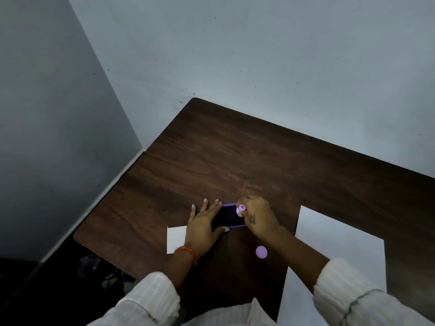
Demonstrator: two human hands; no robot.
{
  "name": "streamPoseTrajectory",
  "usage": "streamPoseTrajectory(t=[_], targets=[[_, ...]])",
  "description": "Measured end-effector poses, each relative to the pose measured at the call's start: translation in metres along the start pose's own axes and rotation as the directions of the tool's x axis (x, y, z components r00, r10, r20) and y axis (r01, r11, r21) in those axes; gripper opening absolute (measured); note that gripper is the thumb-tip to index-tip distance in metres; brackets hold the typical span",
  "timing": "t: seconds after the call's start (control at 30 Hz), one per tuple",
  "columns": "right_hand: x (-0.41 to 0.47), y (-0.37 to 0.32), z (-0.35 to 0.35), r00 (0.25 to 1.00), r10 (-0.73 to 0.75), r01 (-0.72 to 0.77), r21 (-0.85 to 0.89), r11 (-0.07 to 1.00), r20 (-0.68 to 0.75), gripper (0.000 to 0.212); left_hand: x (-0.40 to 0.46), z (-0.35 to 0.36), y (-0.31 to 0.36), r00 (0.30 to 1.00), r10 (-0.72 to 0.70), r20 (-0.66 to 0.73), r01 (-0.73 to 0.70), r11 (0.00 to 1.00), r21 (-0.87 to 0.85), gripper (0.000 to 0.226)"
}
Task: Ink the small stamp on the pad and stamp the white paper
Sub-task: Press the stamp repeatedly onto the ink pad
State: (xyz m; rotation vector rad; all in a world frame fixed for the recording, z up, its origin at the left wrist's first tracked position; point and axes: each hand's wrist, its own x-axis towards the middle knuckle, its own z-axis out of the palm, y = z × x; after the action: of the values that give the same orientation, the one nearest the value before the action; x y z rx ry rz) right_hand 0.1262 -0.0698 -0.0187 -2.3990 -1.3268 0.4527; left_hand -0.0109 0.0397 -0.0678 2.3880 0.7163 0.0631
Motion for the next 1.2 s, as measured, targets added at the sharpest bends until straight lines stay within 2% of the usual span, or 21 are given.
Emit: streamPoseTrajectory(t=[0.07, 0.13, 0.3, 0.47, 0.53, 0.67, 0.77, 0.83, 0.9, 0.97, 1.0, 1.13, 1.2], targets=[[-0.005, -0.003, 0.004, 0.998, -0.06, 0.062, -0.109, 0.992, 0.02, 0.017, 0.0, 0.0, -0.001, 1.0, -0.002, 0.008, 0.002, 1.0, 0.004, 0.072], [-0.008, -0.006, 0.005, 0.995, -0.089, 0.094, -0.137, 0.986, 0.039, 0.02, 0.0, 0.0, -0.001, 1.0, 0.002, 0.011, -0.002, 1.0, 0.006, 0.072], [0.002, -0.001, -0.013, 0.999, 0.023, -0.026, 0.126, 0.992, 0.031, 0.015, 0.0, -0.001, 0.0, 1.0, -0.004, 0.011, 0.004, 1.0, 0.001, 0.072], [-0.019, -0.003, 0.017, 0.99, -0.138, 0.139, -0.039, 0.99, 0.02, 0.023, 0.001, 0.001, -0.001, 1.0, -0.006, 0.004, 0.006, 1.0, 0.005, 0.073], [-0.015, -0.002, 0.017, 0.99, -0.137, 0.139, -0.064, 0.988, 0.039, 0.022, 0.002, 0.001, -0.002, 1.0, -0.007, 0.01, 0.007, 1.0, 0.003, 0.073], [-0.012, -0.005, 0.018, 0.996, -0.072, 0.071, -0.025, 0.997, -0.045, 0.027, 0.003, 0.002, 0.0, 1.0, -0.02, -0.01, 0.02, 1.0, -0.009, 0.071], [-0.014, -0.007, 0.018, 0.991, -0.131, 0.129, -0.061, 0.99, -0.021, 0.024, 0.003, 0.002, 0.0, 1.0, -0.026, -0.001, 0.026, 1.0, -0.005, 0.071], [-0.012, -0.004, 0.008, 0.992, -0.126, 0.126, 0.029, 0.992, 0.001, 0.018, 0.003, 0.001, 0.001, 1.0, -0.029, 0.007, 0.029, 1.0, 0.003, 0.071], [-0.004, 0.0, -0.008, 0.998, -0.033, 0.02, 0.209, 0.978, 0.06, 0.014, 0.003, 0.0, 0.002, 1.0, -0.027, 0.011, 0.027, 1.0, 0.009, 0.071], [0.0, 0.001, -0.016, 0.995, 0.062, -0.081, 0.279, 0.957, 0.075, 0.014, 0.003, -0.001, 0.002, 0.999, -0.028, 0.019, 0.027, 1.0, 0.014, 0.071], [-0.001, 0.0, -0.015, 0.996, 0.077, -0.088, 0.242, 0.966, 0.054, 0.014, 0.003, -0.001, 0.002, 0.999, -0.027, 0.018, 0.027, 1.0, 0.017, 0.071], [-0.005, -0.006, 0.0, 0.999, -0.023, 0.027, -0.114, 0.993, 0.035, 0.021, 0.002, 0.0, 0.001, 1.0, -0.022, 0.009, 0.022, 0.999, 0.025, 0.071], [0.0, -0.008, -0.001, 0.998, -0.014, 0.022, -0.155, 0.988, 0.055, 0.022, 0.002, 0.001, 0.0, 1.0, -0.02, 0.015, 0.019, 0.999, 0.03, 0.071]])
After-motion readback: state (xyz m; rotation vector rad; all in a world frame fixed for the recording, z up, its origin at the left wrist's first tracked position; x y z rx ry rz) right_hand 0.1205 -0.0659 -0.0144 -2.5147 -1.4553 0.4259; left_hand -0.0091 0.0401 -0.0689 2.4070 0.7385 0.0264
